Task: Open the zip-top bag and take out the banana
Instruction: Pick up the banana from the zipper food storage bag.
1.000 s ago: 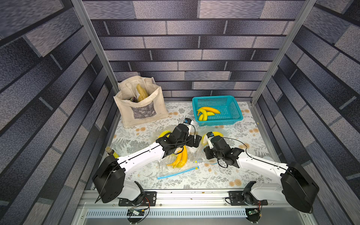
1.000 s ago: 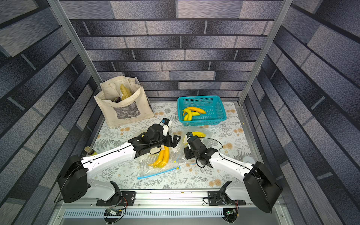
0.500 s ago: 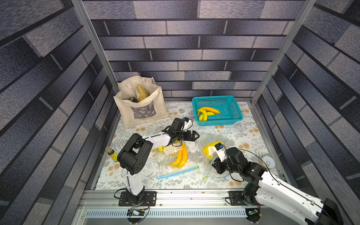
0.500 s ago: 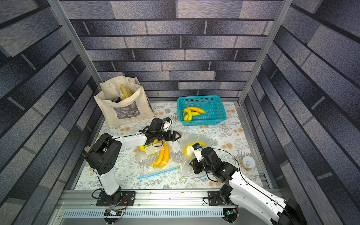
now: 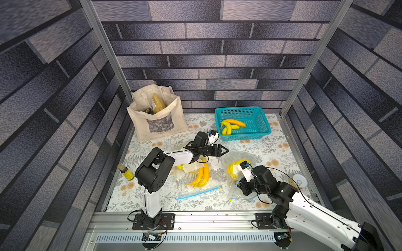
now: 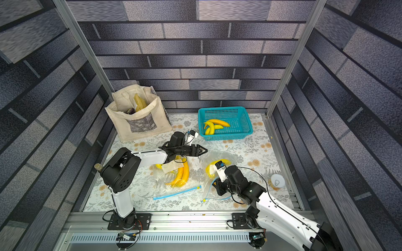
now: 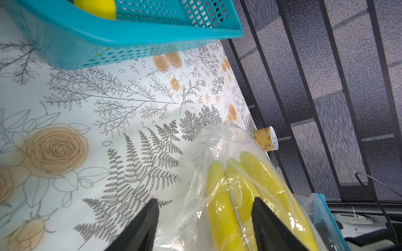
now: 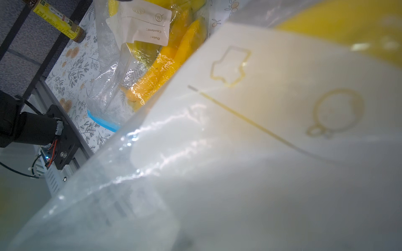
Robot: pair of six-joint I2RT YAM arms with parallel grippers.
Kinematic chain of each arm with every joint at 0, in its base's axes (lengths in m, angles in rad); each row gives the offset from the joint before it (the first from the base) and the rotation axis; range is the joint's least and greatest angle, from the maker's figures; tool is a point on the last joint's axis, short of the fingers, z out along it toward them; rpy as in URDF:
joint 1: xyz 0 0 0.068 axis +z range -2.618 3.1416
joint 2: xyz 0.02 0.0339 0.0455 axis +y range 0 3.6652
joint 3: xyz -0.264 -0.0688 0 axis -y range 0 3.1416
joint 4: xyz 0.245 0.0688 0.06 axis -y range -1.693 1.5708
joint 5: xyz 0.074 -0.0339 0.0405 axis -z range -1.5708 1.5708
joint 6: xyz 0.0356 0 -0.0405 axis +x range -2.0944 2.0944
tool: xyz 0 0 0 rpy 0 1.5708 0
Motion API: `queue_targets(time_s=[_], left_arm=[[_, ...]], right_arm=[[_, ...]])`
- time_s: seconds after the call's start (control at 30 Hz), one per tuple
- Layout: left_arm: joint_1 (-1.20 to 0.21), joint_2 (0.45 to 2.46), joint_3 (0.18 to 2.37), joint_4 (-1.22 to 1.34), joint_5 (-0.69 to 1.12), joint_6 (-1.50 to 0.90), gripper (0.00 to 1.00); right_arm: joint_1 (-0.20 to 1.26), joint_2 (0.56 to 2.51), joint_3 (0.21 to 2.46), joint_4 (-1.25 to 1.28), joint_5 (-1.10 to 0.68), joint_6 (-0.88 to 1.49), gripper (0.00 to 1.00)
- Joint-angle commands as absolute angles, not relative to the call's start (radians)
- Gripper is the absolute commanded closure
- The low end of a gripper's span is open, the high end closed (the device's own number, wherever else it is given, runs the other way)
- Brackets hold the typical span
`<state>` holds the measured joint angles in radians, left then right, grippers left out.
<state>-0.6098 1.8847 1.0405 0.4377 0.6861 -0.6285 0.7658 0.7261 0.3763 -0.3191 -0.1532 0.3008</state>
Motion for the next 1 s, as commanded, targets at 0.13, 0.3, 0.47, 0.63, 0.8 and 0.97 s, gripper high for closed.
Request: queue_targets(time_s=[0.13,0.3,0.47,0.63,0.8,0.97], left_arm=[[-0.616,1.913,0.998,0.464,0.702,-0.662,0.23],[-0.622,1.908,0.998,0.449,0.698,-0.649,0.19],[-0.64,1.914,1.009,0.53,0.703,-0.69,0.19],[-0.651,1.941,1.033,0.552,0.728,-0.719,0.34],[-0.649,1.969,1.013,0.638,0.748,-0.776,0.46],[-0.638,1.961,0.999,0.673,0.722,-0.79,0.87]], right_arm=[[0.769,0.643,0.403,-0.342,-0.068,0.267,0.91],[0.769,0.642,0.394,-0.315,-0.085,0.271,0.91],[0.768,0.694,0.405,-0.274,-0.103,0.269,0.91],[0.768,0.693,0.412,-0.267,-0.085,0.261,0.91],[0.769,0.685,0.405,-0.246,-0.069,0.264,0.91],[0.768,0.714,0.411,-0.239,-0.079,0.273,0.91]])
